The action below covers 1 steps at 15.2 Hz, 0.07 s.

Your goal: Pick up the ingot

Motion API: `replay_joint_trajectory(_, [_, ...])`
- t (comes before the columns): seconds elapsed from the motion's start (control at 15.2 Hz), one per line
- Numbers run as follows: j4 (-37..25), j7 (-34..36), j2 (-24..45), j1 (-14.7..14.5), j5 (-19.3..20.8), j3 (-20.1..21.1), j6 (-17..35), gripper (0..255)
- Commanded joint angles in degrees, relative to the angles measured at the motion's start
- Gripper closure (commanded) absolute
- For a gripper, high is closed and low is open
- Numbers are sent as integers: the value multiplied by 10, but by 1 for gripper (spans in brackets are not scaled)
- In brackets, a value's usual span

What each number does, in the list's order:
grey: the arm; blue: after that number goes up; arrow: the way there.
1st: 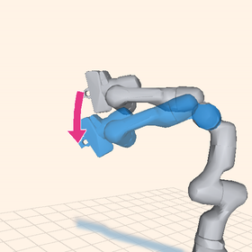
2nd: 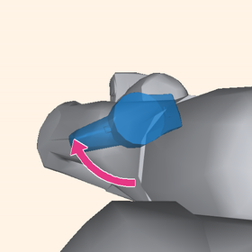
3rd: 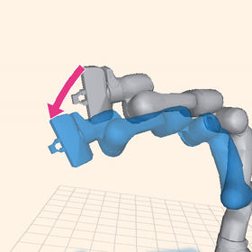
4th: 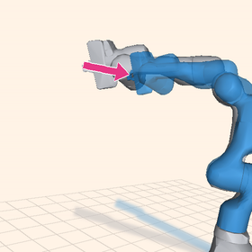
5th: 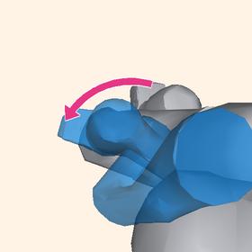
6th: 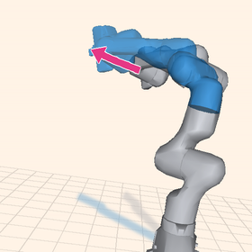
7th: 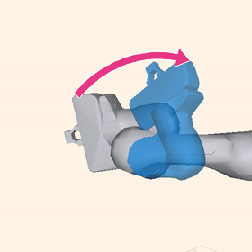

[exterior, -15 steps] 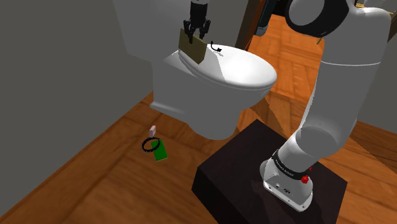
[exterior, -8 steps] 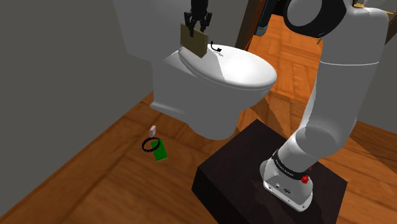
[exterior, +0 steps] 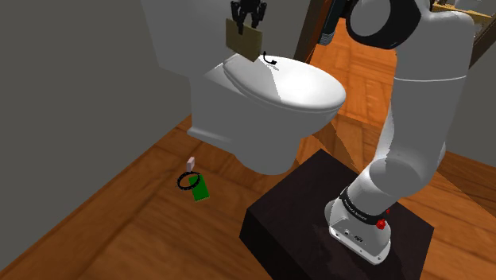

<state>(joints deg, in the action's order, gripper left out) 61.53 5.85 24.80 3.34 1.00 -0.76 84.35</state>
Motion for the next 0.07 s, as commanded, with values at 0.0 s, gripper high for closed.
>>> replay_joint_trajectory(0.0, [-3, 0, -2, 0, 0, 0, -4, 255])
